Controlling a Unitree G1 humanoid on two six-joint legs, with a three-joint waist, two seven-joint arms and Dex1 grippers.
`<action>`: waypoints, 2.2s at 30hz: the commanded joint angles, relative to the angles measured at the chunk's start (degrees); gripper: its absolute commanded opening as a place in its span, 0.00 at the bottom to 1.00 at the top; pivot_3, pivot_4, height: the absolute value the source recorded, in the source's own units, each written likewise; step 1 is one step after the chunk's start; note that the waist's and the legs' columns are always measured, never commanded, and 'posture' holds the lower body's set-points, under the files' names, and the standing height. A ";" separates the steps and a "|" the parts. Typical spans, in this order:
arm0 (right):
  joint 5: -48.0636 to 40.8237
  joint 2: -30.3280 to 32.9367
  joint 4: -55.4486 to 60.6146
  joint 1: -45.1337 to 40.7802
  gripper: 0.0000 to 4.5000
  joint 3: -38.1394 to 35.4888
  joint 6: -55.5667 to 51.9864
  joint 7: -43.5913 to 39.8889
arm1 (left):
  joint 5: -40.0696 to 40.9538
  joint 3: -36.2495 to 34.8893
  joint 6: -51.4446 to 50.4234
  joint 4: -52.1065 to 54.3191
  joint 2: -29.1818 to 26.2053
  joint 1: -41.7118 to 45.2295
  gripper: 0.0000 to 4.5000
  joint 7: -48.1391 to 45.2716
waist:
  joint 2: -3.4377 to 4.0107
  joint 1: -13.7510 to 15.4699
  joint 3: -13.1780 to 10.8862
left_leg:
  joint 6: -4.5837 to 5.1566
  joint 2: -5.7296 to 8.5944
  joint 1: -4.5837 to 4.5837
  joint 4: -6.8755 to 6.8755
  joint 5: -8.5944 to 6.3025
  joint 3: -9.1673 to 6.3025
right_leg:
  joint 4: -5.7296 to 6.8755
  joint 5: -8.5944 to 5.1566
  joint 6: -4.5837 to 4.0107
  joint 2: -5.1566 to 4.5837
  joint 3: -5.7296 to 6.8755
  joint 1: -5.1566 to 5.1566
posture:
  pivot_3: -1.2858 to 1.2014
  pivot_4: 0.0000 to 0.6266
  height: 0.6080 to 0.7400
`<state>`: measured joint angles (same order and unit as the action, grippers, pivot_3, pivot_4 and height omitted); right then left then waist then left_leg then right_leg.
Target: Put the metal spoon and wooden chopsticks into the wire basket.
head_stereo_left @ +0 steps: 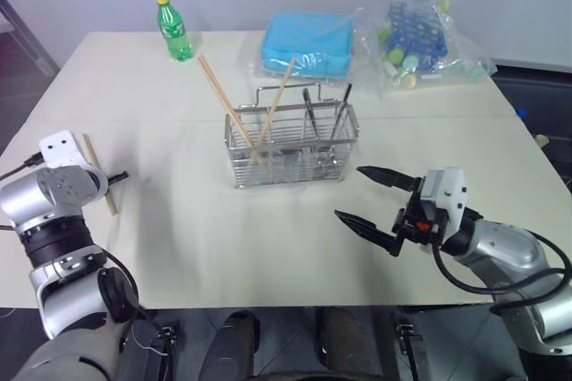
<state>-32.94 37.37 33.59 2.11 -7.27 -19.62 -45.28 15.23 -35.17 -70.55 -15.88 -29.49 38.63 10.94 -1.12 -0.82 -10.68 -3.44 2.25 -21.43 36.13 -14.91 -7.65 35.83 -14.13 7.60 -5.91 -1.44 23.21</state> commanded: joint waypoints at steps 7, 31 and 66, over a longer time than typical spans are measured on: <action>-2.00 -0.05 2.34 0.68 1.00 -1.66 -0.31 0.17 | 2.32 4.76 12.10 5.94 -2.25 4.87 0.01 -9.88 | -0.13 0.34 -0.02 | -0.05 0.00 -0.06 0.01 0.02 -0.01 | -0.01 0.00 -0.01 -0.01 0.01 0.02 | 0.52 0.24 1.00; 6.41 -1.79 8.16 8.90 1.00 -1.81 8.56 2.98 | 31.13 14.50 37.45 16.93 8.82 12.74 0.01 -45.70 | -0.20 -0.24 -0.03 | -0.06 -0.01 -0.01 0.03 0.02 0.02 | 0.02 0.01 -0.02 -0.01 -0.01 -0.02 | 0.52 0.24 1.00; 7.51 -2.70 2.73 2.73 1.00 -0.20 9.12 3.23 | 26.13 25.48 38.91 27.92 12.51 -8.15 0.47 -41.03 | -0.19 0.13 -0.03 | -0.05 0.00 -0.01 0.05 0.03 0.01 | 0.05 0.00 -0.05 0.00 -0.04 -0.02 | 0.52 0.24 1.00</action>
<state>-25.01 34.77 35.62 5.37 -6.88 -11.46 -42.00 41.13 -9.85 -32.18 9.87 -17.01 30.26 -30.20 -1.30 -0.70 -10.72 -3.49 2.24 -21.44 36.18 -14.88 -7.64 35.88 -14.14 7.55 -5.91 -1.48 23.19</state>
